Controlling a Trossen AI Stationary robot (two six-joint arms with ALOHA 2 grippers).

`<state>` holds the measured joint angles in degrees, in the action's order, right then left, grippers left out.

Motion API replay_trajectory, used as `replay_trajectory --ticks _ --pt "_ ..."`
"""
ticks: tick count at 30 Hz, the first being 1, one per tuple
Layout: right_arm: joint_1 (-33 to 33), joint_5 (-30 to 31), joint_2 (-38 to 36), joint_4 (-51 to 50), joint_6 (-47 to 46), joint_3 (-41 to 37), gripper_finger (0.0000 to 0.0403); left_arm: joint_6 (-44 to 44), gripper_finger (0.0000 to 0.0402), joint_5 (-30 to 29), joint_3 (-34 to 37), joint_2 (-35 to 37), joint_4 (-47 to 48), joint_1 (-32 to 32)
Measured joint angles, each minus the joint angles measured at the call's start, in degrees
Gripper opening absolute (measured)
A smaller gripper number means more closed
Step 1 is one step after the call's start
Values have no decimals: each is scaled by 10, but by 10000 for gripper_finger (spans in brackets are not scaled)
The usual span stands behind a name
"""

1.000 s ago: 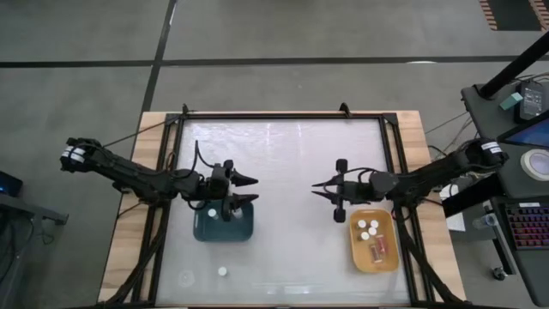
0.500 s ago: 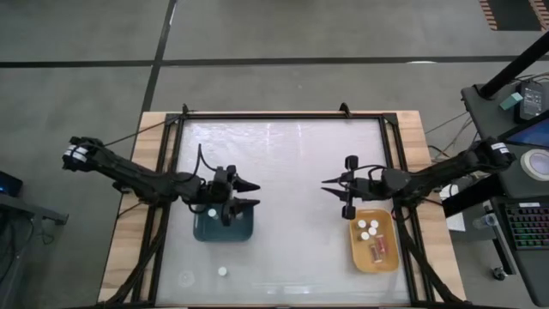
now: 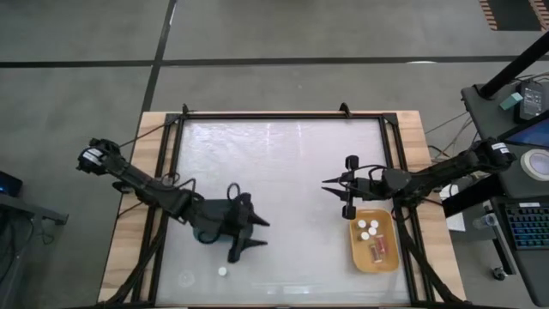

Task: Pick and place medicine bottles into bin by pill shape (circle, oval)
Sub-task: Put the blue bottled capsules into the yellow bin

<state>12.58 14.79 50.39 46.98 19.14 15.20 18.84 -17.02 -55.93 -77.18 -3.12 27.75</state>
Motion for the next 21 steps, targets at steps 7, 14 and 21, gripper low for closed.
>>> replay_trajectory --ticks 7,14,21 --pt "0 0 0 0 0 0 68 -12 231 -51 -148 -54 229 55" --pt "0 0 0 0 0 0 68 89 231 -67 -195 -72 359 113" --pt "0 0 0 0 -5 0 68 286 231 -75 -192 -71 466 207"
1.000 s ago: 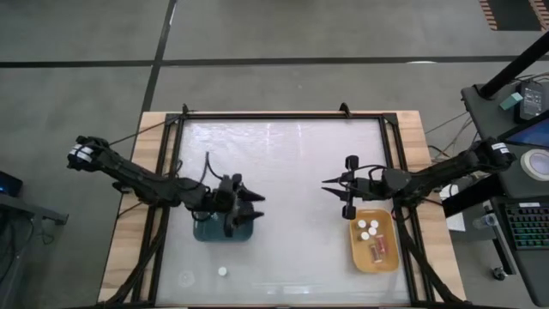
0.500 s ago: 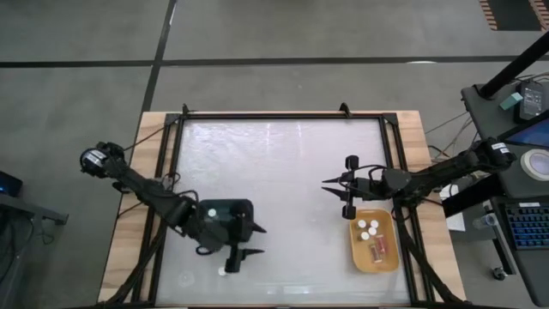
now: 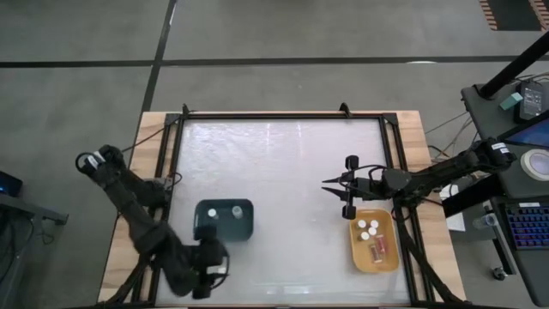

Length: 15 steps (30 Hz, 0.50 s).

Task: Pick and place medicine bottles into bin by pill shape (circle, oval)
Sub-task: Put the blue bottled capsules into the yellow bin

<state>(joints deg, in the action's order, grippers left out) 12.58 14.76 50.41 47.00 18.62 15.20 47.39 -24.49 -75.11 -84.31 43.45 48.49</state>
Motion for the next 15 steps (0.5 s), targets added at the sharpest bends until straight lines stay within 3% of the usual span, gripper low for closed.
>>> replay_trajectory --ticks 7,15 --pt "0 0 0 0 -7 0 68 158 231 -1 6 -8 105 95" --pt "0 0 0 0 -7 0 68 198 231 -8 34 -72 105 125"
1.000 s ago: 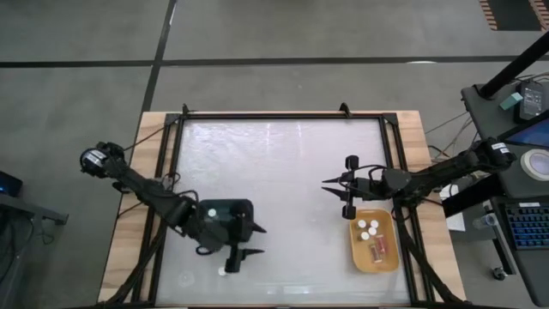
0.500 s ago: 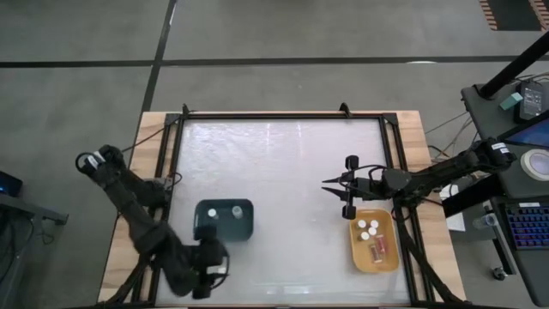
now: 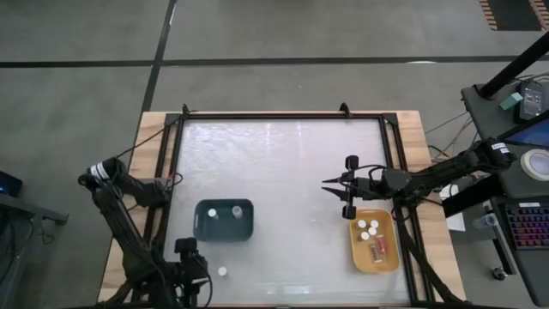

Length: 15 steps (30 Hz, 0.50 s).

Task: Pick and place medicine bottles into bin by pill shape (circle, oval)
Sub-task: Put the blue bottled capsules into the yellow bin

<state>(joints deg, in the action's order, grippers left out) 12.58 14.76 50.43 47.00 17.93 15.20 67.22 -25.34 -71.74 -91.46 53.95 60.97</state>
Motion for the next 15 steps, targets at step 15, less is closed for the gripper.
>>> replay_trajectory --ticks 15 --pt "0 0 0 0 7 0 68 31 231 -26 15 -108 -57 5"
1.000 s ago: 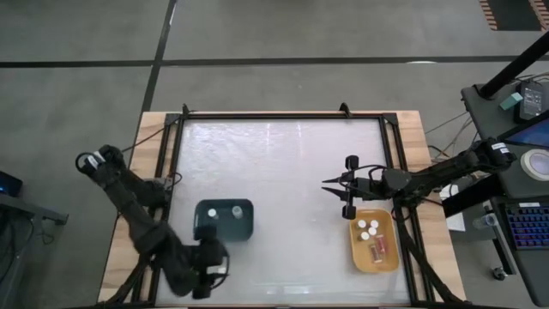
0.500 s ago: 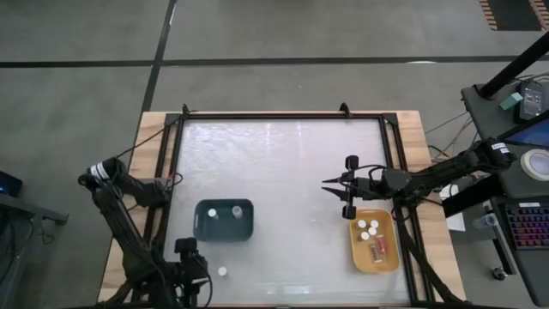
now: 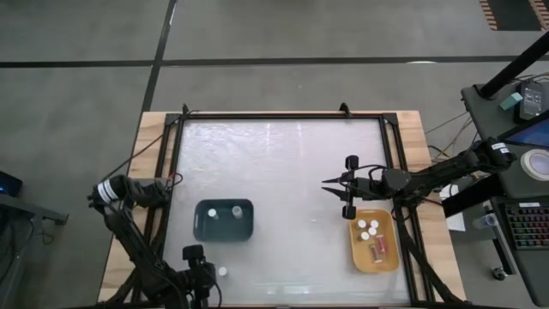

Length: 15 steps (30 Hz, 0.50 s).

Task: Pick and place medicine bottles into bin by pill shape (circle, oval)
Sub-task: Put the blue bottled capsules into the yellow bin

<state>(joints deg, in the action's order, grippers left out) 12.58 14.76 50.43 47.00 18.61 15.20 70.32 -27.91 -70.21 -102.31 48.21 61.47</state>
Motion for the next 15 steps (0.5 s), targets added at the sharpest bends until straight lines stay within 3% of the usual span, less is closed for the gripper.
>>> replay_trajectory --ticks 4,10,15 --pt "0 0 0 0 1 0 68 29 231 -40 11 -13 -9 8" --pt "0 0 0 0 5 0 68 30 229 -52 70 -14 -127 12" --pt "0 0 0 0 5 0 68 29 205 -82 108 -13 -198 12"
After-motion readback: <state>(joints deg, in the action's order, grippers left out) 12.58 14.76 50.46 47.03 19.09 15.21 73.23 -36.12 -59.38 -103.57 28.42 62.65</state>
